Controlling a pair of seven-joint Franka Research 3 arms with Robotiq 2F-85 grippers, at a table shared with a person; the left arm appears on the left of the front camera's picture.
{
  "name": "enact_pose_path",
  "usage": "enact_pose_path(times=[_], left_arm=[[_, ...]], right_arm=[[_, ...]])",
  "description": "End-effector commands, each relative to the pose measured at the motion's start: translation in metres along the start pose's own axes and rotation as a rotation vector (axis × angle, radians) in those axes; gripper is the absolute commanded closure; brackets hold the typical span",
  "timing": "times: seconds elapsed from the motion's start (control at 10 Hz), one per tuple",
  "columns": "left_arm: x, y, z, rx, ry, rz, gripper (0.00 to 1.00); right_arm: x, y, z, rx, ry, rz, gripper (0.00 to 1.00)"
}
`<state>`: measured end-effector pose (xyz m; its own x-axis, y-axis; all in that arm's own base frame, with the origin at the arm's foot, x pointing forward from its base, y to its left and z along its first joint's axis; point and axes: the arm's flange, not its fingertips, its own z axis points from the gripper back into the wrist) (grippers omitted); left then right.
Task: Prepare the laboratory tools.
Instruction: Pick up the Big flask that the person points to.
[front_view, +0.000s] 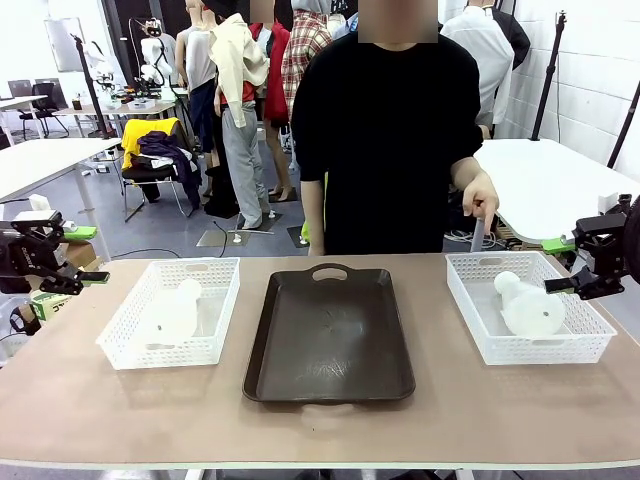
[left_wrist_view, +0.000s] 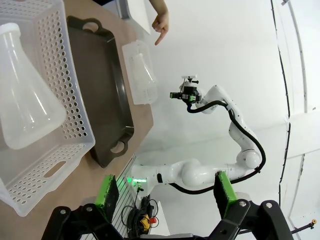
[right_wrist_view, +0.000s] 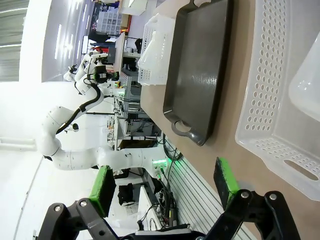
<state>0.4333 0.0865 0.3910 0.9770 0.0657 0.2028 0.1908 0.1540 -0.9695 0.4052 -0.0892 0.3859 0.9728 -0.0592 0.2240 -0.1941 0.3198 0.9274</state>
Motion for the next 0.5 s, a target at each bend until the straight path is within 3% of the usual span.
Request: enact_pose_path(times=[0.0, 0.4], left_arm=[[0.0, -0.001, 0.001, -0.002, -0.006, 0.011, 0.0], [0.0, -0.001, 0.001, -0.002, -0.006, 0.011, 0.0]], right_arm=[[0.004, 0.006, 0.008, -0.033, -0.005, -0.025, 0.0], [0.053, 0.058, 0.034, -0.37, 0.005, -0.027, 0.0]])
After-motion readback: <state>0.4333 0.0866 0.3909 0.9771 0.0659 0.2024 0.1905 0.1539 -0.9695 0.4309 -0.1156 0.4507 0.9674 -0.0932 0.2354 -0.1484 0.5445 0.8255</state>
